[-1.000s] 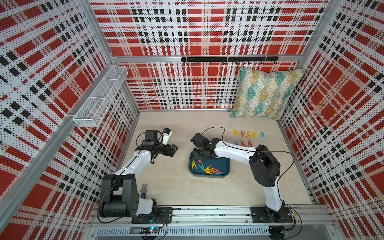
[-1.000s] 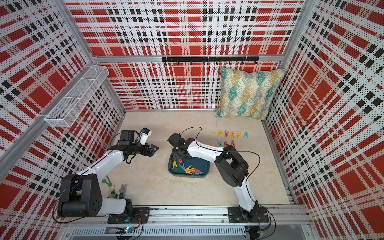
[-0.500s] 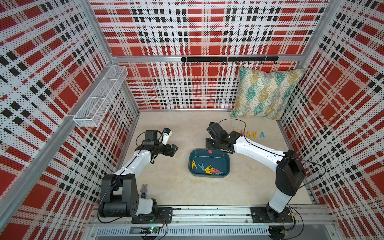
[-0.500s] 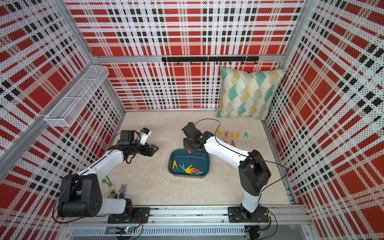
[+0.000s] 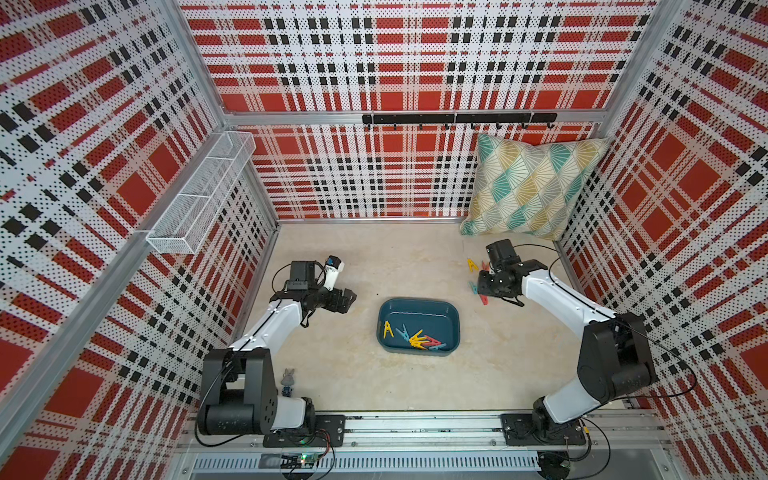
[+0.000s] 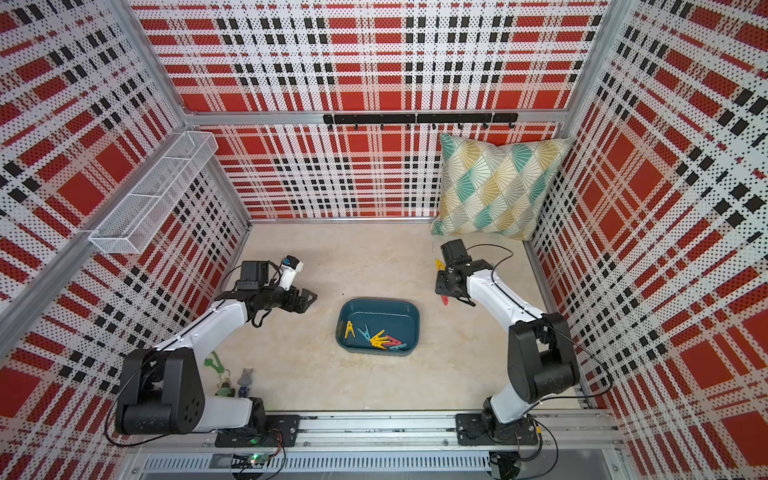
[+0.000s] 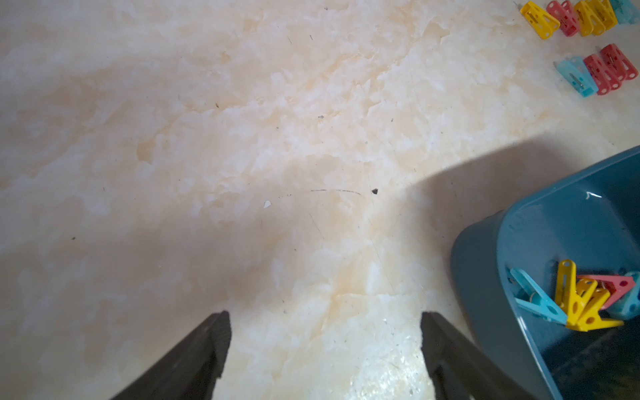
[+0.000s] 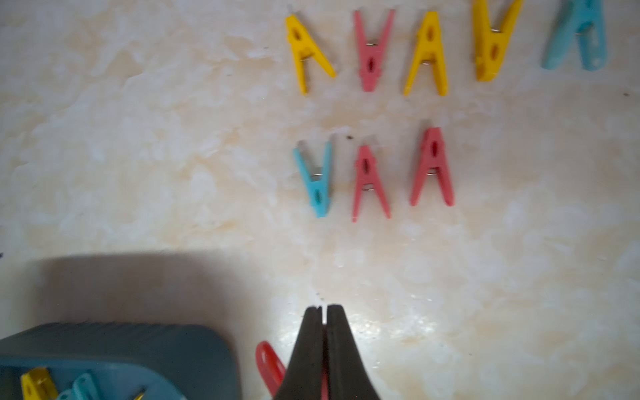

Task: Take the clothespins out of the storage box
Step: Pick up the clothespin from the storage box, then place the clothespin at the center of the board.

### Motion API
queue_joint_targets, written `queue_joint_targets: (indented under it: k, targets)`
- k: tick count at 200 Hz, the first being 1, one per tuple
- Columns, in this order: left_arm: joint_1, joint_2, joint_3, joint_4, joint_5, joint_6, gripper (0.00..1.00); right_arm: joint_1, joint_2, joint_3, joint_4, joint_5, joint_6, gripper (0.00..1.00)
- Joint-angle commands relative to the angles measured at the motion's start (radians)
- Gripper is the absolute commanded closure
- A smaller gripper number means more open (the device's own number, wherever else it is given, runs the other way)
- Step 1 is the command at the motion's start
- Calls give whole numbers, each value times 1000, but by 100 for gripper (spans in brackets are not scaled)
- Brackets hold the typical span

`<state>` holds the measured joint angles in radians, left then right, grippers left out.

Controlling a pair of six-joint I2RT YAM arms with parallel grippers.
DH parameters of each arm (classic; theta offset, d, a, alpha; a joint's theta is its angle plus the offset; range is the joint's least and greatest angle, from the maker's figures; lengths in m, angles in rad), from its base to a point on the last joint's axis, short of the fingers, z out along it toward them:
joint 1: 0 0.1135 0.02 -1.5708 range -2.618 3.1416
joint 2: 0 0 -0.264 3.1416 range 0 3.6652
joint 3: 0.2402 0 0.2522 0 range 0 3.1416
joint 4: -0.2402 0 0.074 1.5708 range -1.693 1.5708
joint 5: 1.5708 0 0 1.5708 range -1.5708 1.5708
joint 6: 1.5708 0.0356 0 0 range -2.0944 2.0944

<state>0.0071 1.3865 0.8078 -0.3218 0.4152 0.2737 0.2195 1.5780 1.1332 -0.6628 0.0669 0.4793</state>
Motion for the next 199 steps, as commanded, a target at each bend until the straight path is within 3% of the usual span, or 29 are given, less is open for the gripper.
queue_joint_targets:
  k: [1,25,67,199]
  targets:
    - [10,-20,-9,12,14,5,8,-108,0,-18,-3,-45,-63,100]
    - [10,-21,-9,12,13,5,8,-203,46,-7,6,-65,-87,100]
    - [11,-23,-9,12,11,4,9,-277,136,46,17,-52,-110,100]
    - [13,-25,-8,10,16,2,9,-307,417,278,16,-60,-135,100]
